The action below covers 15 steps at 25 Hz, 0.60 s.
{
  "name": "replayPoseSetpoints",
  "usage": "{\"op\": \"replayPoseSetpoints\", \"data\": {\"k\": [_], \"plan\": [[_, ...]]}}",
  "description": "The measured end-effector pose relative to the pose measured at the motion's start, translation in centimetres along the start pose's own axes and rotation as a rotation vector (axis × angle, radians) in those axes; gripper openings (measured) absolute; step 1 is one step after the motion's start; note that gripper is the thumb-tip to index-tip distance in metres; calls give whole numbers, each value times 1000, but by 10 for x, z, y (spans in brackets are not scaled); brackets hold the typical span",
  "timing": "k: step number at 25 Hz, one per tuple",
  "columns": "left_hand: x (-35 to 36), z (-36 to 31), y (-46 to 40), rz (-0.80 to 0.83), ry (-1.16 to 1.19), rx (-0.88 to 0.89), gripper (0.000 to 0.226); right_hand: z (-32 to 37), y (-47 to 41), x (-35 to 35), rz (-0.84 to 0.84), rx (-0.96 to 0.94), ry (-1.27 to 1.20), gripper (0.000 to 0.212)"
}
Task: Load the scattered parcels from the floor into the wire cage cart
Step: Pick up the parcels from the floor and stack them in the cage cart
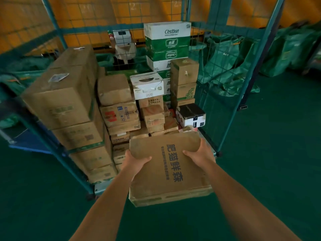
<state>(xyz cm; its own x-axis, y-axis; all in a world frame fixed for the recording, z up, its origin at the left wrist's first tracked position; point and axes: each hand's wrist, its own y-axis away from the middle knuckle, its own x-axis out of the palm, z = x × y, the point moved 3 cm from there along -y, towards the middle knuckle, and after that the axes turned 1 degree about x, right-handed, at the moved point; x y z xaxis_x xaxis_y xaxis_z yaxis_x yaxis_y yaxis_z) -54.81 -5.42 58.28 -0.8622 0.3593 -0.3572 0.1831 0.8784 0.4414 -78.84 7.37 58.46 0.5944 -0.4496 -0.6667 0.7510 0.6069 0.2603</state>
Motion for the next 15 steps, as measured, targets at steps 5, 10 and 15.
{"op": "replayPoseSetpoints", "data": {"k": [5, 10, 15], "plan": [[54, -51, -97, 28, -37, -33, 102, 16, -103, -10, 28, -4, 109, 101], [107, -119, -195, 127, -18, -7, 96, 45, -207, -33, 1, 16, 246, 91], [174, -163, -259, 180, -36, -13, 82, 32, -295, -57, 40, 149, 293, 89]]}}
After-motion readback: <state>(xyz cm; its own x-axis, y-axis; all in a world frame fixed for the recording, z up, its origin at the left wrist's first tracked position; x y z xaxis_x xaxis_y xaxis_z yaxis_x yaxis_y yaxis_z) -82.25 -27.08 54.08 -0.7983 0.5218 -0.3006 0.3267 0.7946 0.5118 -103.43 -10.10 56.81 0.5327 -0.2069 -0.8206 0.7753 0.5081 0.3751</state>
